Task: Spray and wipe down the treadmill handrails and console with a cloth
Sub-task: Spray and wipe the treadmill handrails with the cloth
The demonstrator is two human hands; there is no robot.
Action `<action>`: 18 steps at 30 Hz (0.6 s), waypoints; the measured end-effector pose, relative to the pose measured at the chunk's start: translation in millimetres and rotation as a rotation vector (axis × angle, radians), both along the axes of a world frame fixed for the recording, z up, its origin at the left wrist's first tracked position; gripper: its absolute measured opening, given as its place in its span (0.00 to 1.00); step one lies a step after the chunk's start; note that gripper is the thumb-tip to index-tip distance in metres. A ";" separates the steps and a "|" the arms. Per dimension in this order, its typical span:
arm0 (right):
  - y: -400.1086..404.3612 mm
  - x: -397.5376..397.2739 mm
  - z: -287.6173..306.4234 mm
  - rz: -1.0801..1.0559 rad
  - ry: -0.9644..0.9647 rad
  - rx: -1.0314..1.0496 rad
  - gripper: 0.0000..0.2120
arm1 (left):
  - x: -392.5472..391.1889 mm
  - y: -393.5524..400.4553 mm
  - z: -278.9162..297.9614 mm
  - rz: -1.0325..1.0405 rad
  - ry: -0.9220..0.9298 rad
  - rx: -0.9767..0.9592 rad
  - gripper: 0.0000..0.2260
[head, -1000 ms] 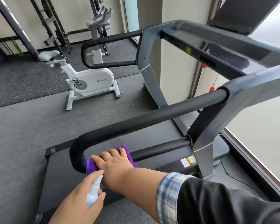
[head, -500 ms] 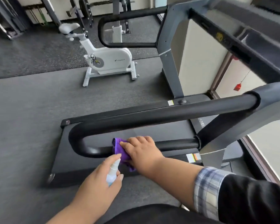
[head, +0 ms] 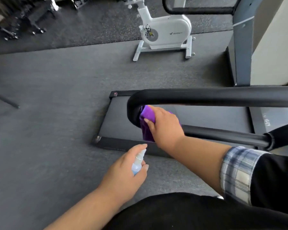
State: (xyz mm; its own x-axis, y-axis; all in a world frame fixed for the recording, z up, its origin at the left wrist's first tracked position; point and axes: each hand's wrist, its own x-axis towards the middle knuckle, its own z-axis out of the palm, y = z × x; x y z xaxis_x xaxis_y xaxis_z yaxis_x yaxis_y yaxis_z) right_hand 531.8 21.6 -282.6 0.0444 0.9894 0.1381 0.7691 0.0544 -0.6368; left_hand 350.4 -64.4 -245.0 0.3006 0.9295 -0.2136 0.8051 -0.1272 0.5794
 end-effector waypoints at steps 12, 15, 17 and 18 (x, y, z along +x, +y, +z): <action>6.9 -36.0 7.1 0.019 -0.065 -0.108 0.26 | -27.7 6.0 -1.0 -0.050 -0.062 0.021 0.28; 0.7 -32.6 2.2 0.080 -0.419 -0.096 0.37 | -19.6 7.8 -1.7 -0.104 -0.067 0.042 0.29; -4.4 -30.9 1.6 0.104 -0.601 -0.090 0.44 | -12.3 10.1 -2.6 -0.141 -0.069 0.042 0.29; -6.8 -29.6 0.1 0.102 -0.645 -0.088 0.45 | -8.4 10.9 -3.0 -0.156 -0.074 0.043 0.29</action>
State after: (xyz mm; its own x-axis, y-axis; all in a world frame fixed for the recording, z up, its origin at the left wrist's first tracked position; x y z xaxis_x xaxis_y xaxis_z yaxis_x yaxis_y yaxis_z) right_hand 502.2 14.7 -282.5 -0.1149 0.9931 0.0239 0.9917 0.1161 -0.0550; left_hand 342.0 -53.5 -248.0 0.4554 0.8781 -0.1465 0.7287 -0.2732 0.6279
